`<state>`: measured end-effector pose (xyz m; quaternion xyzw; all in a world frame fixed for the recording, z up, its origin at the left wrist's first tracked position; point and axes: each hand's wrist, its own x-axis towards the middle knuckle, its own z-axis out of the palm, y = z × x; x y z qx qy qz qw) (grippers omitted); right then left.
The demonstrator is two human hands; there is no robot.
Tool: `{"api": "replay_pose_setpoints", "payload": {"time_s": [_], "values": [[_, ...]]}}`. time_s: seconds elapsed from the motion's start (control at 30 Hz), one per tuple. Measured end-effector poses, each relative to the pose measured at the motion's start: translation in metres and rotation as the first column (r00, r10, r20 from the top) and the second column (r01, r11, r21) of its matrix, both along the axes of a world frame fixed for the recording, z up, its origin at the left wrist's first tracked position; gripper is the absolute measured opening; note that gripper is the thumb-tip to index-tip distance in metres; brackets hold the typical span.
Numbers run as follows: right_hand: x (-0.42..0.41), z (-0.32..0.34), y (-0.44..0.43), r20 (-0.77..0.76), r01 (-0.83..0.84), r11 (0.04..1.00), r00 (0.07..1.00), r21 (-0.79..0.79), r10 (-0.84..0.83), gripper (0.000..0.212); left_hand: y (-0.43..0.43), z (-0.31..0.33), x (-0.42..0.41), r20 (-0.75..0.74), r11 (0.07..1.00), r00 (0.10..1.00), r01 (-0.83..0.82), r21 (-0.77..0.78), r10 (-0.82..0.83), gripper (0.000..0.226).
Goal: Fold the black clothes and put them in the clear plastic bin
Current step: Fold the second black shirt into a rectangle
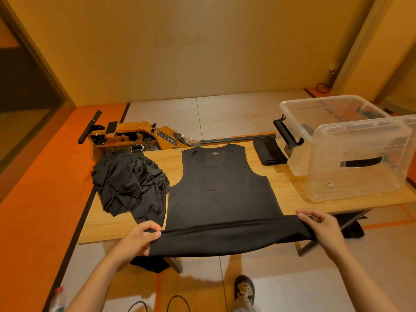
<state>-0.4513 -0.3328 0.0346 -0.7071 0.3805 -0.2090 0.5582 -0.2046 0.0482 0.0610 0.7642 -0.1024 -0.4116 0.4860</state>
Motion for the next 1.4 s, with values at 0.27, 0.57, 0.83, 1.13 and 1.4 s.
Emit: {"api": "replay_pose_setpoints", "payload": {"time_s": [0.27, 0.57, 0.83, 1.13, 1.4], "values": [[0.006, 0.004, 0.005, -0.001, 0.012, 1.0, 1.0, 0.019, -0.012, 0.015, 0.0, -0.004, 0.01, 0.041, 0.999, 0.999, 0.001, -0.039, 0.0, 0.009], [0.042, 0.031, -0.023, 0.029, 0.0, 0.996, 1.0, 0.086, -0.003, 0.015, -0.021, 0.022, 0.053, 0.082, 0.998, 0.996, -0.012, -0.066, 0.018, 0.007], [0.142, 0.046, -0.081, 0.054, -0.045, 0.999, 0.997, -0.027, 0.046, 0.012, -0.079, 0.028, 0.149, 0.263, 0.991, 0.956, -0.123, -0.051, 0.132, 0.007], [0.263, -0.032, -0.153, -0.189, -0.092, 0.993, 0.979, -0.078, 0.076, 0.011, -0.159, -0.051, 0.246, 0.195, 0.975, 0.979, -0.099, 0.198, 0.06, 0.012], [0.32, -0.065, -0.176, -0.446, -0.235, 0.947, 0.887, -0.217, 0.118, 0.014, -0.19, -0.083, 0.281, 0.319, 0.929, 0.945, -0.05, 0.367, -0.076, 0.016]]}}
